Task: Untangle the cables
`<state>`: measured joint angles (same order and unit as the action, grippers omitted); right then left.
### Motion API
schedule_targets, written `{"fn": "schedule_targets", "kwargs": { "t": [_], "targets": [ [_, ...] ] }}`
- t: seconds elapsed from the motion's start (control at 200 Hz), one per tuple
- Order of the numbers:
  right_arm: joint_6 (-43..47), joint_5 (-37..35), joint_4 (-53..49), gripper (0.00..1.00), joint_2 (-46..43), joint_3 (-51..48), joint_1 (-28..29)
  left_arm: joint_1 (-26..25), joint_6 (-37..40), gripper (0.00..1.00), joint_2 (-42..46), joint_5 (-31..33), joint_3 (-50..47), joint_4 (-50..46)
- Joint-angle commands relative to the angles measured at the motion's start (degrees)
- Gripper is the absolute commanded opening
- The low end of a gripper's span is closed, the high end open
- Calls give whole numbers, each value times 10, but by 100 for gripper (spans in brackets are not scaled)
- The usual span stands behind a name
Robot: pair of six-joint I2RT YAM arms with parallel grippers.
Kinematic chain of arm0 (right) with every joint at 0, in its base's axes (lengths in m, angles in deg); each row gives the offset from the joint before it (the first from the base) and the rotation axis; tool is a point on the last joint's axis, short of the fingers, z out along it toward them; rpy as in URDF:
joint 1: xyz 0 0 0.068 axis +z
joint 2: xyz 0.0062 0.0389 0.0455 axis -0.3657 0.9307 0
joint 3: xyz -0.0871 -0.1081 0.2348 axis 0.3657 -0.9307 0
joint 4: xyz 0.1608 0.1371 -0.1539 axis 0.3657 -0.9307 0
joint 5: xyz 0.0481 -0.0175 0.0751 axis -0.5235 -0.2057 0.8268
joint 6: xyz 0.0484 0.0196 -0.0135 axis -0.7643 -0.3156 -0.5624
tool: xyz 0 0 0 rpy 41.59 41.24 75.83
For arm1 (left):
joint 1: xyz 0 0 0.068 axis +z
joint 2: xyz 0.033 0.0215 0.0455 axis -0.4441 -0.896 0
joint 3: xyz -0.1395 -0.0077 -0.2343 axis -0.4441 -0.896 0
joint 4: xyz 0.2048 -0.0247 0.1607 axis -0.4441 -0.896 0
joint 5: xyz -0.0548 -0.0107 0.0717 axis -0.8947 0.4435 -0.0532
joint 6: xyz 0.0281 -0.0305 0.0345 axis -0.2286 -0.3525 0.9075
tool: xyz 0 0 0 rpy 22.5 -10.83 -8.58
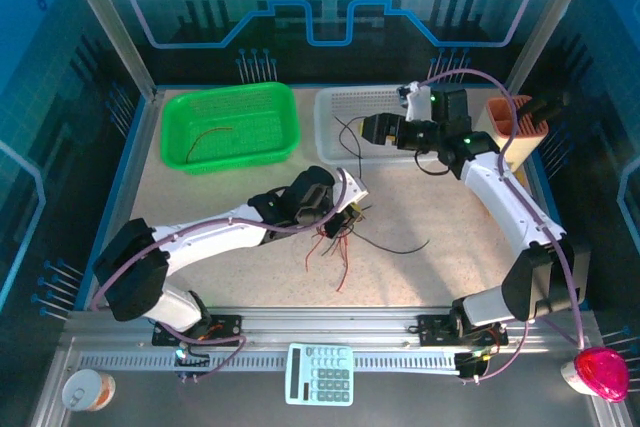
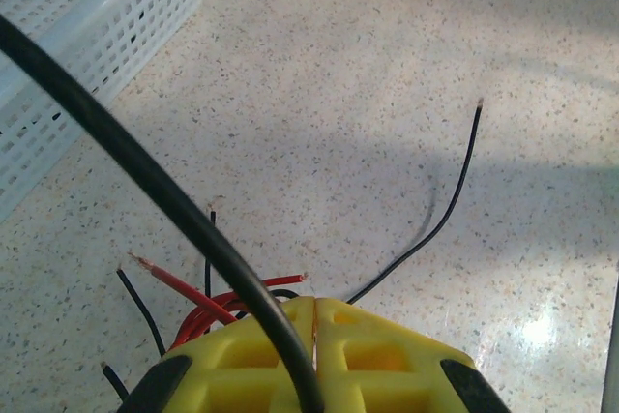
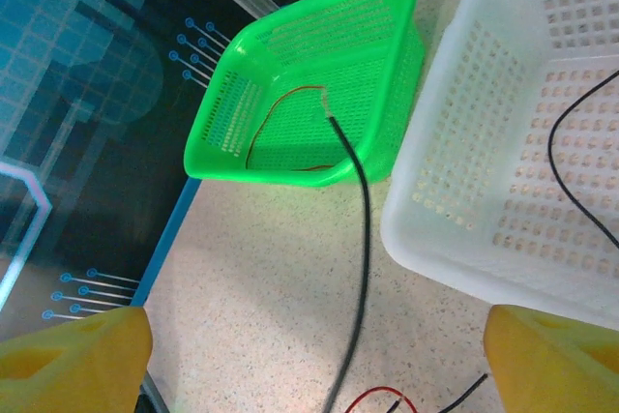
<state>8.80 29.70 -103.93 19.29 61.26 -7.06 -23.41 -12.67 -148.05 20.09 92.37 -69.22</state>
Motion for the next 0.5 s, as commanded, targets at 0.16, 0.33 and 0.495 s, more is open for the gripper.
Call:
{"fn": "schedule_targets", "kwargs": {
  "t": [0.16, 0.33, 0.495],
  "targets": [
    [11, -4, 14, 93, 48, 12, 34, -19, 42, 3, -3, 29, 29, -30],
    [18, -17, 4, 94, 86, 32, 52, -25, 50, 3, -1, 36, 34, -36],
    [-2, 18, 28, 82, 120, 37, 55, -26, 53, 3, 0, 38, 35, -38]
  ]
}}
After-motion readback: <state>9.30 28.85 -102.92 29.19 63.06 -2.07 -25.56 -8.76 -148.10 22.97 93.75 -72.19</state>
